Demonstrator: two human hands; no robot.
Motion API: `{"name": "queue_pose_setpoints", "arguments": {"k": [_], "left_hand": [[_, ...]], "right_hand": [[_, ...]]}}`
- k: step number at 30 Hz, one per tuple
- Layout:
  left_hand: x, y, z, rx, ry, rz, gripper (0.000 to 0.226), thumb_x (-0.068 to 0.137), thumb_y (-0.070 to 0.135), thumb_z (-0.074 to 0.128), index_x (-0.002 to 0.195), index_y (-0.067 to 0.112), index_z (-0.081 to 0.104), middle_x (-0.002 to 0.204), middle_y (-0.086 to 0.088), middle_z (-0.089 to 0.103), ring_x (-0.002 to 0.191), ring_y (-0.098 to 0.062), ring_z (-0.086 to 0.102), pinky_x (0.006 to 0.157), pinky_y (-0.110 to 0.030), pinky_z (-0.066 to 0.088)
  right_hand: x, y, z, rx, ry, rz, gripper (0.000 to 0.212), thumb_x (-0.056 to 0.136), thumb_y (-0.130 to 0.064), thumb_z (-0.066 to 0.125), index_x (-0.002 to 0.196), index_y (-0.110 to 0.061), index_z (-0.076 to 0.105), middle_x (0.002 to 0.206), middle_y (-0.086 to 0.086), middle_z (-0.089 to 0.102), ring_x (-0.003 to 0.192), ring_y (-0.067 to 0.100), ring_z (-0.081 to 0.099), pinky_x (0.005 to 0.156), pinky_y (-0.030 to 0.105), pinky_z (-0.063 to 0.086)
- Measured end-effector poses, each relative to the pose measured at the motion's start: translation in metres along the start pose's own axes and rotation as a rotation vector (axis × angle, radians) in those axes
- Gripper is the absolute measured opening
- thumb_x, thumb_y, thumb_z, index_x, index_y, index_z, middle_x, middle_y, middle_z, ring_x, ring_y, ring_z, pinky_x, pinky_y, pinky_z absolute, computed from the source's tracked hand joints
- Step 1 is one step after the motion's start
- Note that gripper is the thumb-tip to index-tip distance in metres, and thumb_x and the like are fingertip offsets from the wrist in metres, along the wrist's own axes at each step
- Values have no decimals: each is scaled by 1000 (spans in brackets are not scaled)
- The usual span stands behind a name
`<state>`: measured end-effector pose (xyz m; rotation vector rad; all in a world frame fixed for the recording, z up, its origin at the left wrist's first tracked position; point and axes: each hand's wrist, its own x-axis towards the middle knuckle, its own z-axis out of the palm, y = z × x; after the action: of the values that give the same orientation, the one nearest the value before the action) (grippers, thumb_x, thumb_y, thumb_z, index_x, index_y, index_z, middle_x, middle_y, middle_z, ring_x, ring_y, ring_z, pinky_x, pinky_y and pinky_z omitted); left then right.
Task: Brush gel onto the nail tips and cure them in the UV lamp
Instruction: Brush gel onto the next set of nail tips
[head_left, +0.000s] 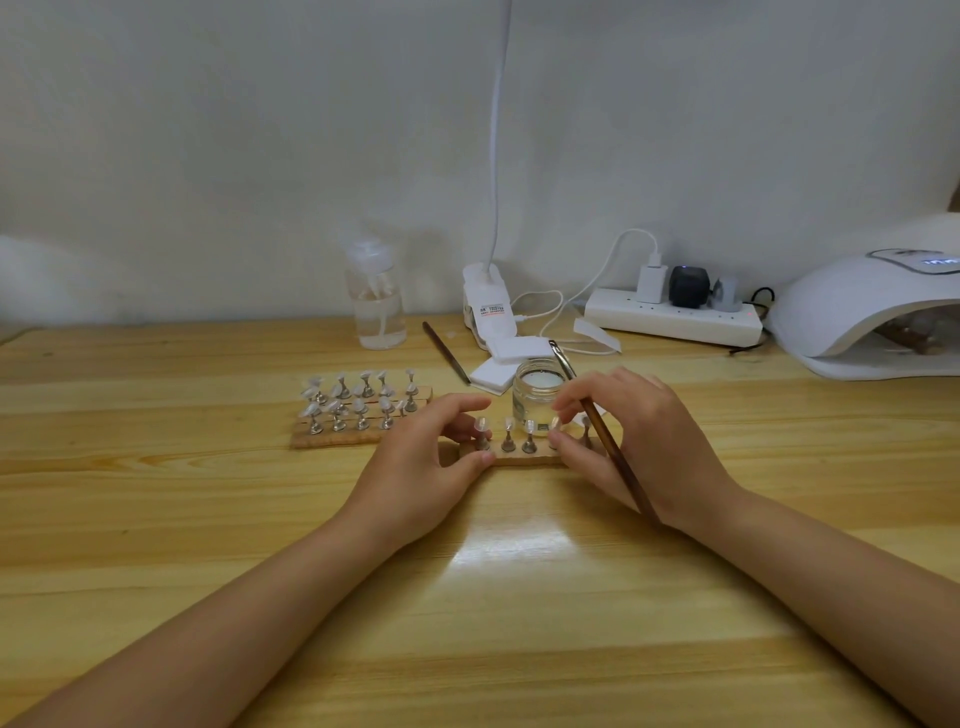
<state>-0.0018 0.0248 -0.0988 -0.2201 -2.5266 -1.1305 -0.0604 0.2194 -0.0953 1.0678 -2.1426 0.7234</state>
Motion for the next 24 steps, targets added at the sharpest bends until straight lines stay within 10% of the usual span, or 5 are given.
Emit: {"name": "queue_pose_setpoints", "arguments": {"k": [17, 24], "left_hand": [[-4, 12, -3, -30, 53, 207, 36, 74, 16, 75, 104, 29, 60, 103, 12, 59, 99, 8, 48, 81, -2, 29], [-6, 18, -2, -22, 65, 322, 18, 75, 29, 67, 92, 26, 68, 92, 10, 63, 92, -13, 57, 84, -47, 42]], "right_hand": [[1, -20, -1, 133, 177, -154, 16, 76, -21, 65, 83, -7, 67, 78, -3, 66, 79, 5, 55, 78, 22, 40], [1, -25, 0, 213, 166, -174, 20, 78, -23, 65, 85, -4, 67, 79, 3, 66, 77, 8, 56, 69, 28, 48]]}}
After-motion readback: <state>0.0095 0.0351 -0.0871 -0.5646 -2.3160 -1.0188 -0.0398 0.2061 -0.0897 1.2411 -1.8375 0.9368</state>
